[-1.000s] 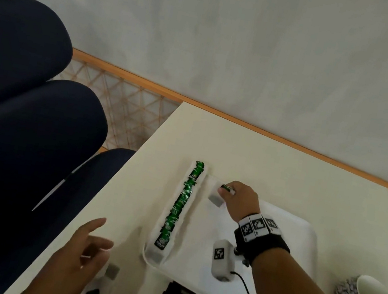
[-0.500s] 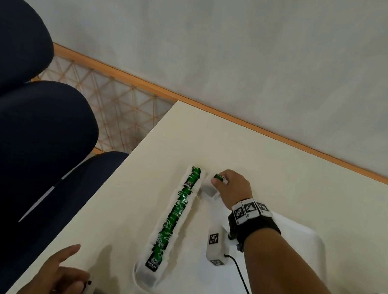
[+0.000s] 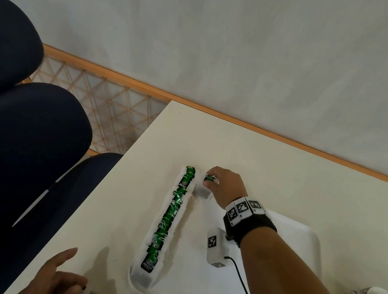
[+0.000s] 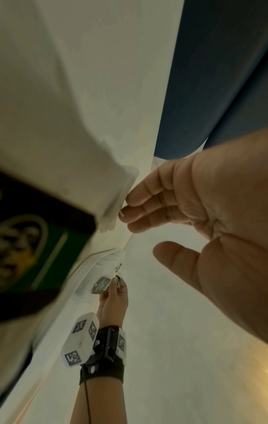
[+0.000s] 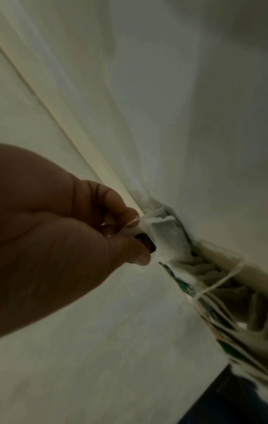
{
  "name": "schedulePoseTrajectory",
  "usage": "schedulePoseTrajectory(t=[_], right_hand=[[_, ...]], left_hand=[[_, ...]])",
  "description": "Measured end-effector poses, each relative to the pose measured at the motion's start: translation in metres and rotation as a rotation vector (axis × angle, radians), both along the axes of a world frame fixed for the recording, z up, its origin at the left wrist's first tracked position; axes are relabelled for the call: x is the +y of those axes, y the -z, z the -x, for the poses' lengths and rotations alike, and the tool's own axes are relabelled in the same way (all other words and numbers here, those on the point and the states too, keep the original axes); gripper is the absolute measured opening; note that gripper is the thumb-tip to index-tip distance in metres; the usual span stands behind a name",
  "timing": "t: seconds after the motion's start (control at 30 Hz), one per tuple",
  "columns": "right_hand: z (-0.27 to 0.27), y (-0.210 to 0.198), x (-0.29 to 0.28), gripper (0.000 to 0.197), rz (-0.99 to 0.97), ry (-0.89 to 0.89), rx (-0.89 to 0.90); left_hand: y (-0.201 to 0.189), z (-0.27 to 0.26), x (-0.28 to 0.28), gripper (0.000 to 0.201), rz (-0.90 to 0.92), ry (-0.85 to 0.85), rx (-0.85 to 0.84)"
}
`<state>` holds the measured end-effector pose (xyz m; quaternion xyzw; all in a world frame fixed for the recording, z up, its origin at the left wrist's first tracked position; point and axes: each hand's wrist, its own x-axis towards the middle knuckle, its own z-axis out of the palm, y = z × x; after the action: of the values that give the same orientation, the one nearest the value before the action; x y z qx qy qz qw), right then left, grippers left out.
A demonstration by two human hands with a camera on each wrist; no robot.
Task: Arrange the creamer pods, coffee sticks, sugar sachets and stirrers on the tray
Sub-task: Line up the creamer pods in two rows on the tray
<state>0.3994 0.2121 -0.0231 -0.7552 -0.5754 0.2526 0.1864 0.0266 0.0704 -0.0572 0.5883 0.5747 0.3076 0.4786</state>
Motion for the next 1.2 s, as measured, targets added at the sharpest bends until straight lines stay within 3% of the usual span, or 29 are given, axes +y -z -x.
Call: schedulePoseTrajectory(t=[0.2,0.4,0.6,0.77,0.93,1.03,1.2], right_hand=[[-0.002,0.007,-0.009,0.048,-0.059,0.101,0.076],[-0.002,0.021,-0.02,0.048,-0.083,0.238,0.138],[0.005,0.029,-0.022,0.043,-0.089,0.249,0.12],[0.009,0.016,-0.027,0.043,-0.146,0.265,0.111],[0.033,-0.016,-0.056,0.023,-0.274,0.06,0.018],[0.059,-0.037,-0.086,0.013,-0.187,-0.198,0.001],[0.106,-0.04,-0.128,0.015,-0.018,-0.531,0.08]], left_hand=[[-0.003,0.003,0.0,0.063,-0.04,0.012,-0.009],[-0.011,0.001,0.002,0.055,-0.016,-0.021,-0.046],[-0.023,0.001,-0.004,0.054,0.001,0.004,0.073],[-0.026,0.009,-0.003,0.053,0.004,0.035,0.291],[-0.014,0.031,-0.004,0.02,0.202,0.116,0.53],[-0.006,0.039,-0.008,0.029,0.263,0.19,0.591],[-0.019,0.016,-0.01,0.035,0.222,0.123,0.577]])
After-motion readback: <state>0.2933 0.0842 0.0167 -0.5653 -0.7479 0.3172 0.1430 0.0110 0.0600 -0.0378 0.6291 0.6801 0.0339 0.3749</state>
